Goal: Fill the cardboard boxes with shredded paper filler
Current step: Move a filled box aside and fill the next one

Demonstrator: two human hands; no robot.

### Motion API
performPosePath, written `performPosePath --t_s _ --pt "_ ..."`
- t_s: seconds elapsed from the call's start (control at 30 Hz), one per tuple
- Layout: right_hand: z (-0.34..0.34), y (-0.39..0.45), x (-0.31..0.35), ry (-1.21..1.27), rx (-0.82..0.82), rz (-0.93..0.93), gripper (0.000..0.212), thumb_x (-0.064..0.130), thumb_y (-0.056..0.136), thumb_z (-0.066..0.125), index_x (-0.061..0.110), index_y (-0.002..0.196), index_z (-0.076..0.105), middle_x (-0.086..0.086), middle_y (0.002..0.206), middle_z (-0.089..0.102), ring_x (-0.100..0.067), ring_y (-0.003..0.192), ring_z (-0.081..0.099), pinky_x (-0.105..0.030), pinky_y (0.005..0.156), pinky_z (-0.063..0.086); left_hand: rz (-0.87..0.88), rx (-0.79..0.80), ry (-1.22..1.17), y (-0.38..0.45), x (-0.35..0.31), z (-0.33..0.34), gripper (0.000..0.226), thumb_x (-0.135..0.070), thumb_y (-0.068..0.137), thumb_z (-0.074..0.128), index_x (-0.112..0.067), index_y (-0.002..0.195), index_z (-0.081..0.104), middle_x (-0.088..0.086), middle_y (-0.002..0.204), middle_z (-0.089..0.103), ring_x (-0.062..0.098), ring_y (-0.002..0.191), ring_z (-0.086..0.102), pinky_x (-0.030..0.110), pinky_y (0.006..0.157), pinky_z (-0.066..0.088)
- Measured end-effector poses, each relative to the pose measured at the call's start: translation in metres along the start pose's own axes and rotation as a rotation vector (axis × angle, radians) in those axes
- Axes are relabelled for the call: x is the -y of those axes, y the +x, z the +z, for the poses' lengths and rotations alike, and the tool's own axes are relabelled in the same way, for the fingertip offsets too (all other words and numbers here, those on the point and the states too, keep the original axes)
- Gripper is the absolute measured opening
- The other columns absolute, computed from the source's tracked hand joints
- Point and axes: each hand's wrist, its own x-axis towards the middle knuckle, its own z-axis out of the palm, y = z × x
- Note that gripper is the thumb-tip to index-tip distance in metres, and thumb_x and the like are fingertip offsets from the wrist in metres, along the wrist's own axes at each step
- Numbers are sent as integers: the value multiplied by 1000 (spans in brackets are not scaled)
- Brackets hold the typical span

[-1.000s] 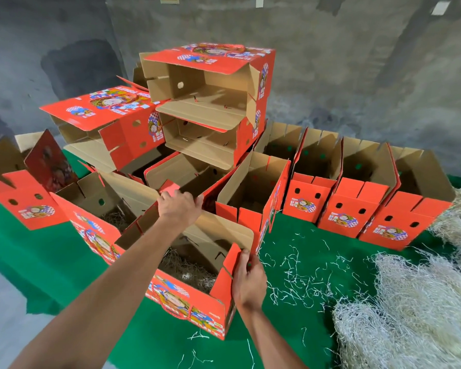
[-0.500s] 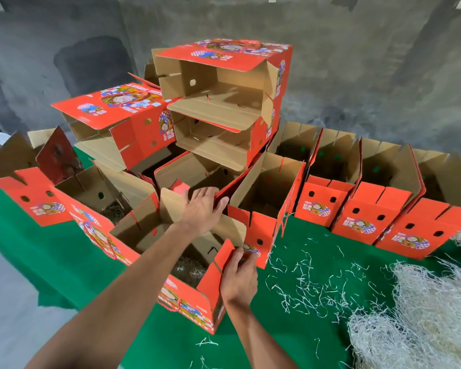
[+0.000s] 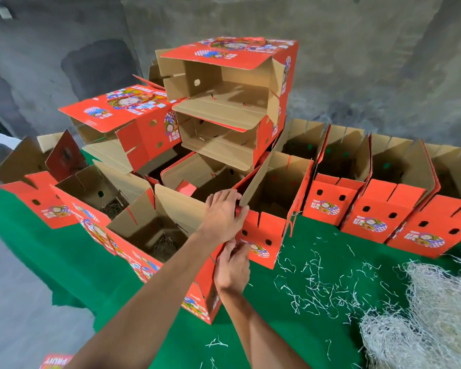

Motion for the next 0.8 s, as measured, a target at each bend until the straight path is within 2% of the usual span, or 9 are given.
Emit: performPosePath --t_s 0.13,0.17,0.23,0.27,0.37,0.5,0.63,0.73,0.8 --pt "7 6 5 185 173 34 3 36 104 42 34 105 44 -5 119 65 -32 108 63 -40 87 51 14 -4 -14 -4 -12 2 34 -43 101 49 -28 132 49 -7 141 49 15 139 36 44 124 13" --pt "6 7 6 253 225 65 7 31 104 44 36 109 48 -2 119 66 -27 106 64 -39 87 55 16 0 5 -5 -15 4 33 -42 101 48 -28 131 50 -8 142 47 15 140 35 44 124 11" --pt "0 10 0 372 301 125 13 29 104 44 32 110 55 3 110 66 -13 92 66 -23 74 55 5 -2 40 -6 -21 8 30 -40 102 48 -27 128 55 -6 142 46 15 139 36 42 124 12" --pt "-5 13 -3 418 300 150 18 32 104 43 26 106 59 1 102 67 -13 82 65 -21 67 53 5 -14 48 -6 -25 10 29 -38 102 48 -24 126 58 -4 141 47 16 136 40 40 123 18" --pt "-36 23 -6 385 92 101 35 41 95 33 16 83 54 -12 78 62 -30 67 58 -45 64 51 15 -88 43 -1 -37 11 27 -29 102 49 -14 120 63 5 127 58 23 116 59 39 104 45" --pt "-97 52 -14 192 -141 -34 36 43 104 29 20 85 50 -1 77 60 -28 73 58 -40 71 47 -152 -40 -48 11 -59 8 44 -17 98 55 -12 141 44 14 123 64 31 115 62 42 96 50" --pt "-155 81 -11 200 -160 -7 31 52 104 31 28 93 47 1 87 62 -20 82 61 -35 72 44 -223 140 -11 30 -94 5 48 -11 89 58 -7 135 49 17 124 64 36 117 60 41 97 51" --pt "-189 100 -11 255 -114 57 41 57 101 40 19 105 54 -2 103 65 -21 96 61 -41 89 48 -245 201 29 33 -119 5 42 -17 84 66 -4 123 55 16 116 64 35 109 62 39 90 54" --pt "-214 109 -12 343 -12 141 43 53 100 49 13 110 59 -6 104 68 -22 96 63 -45 91 53 -267 256 53 28 -131 7 44 -22 84 65 -6 123 57 13 116 63 32 106 62 35 85 52"
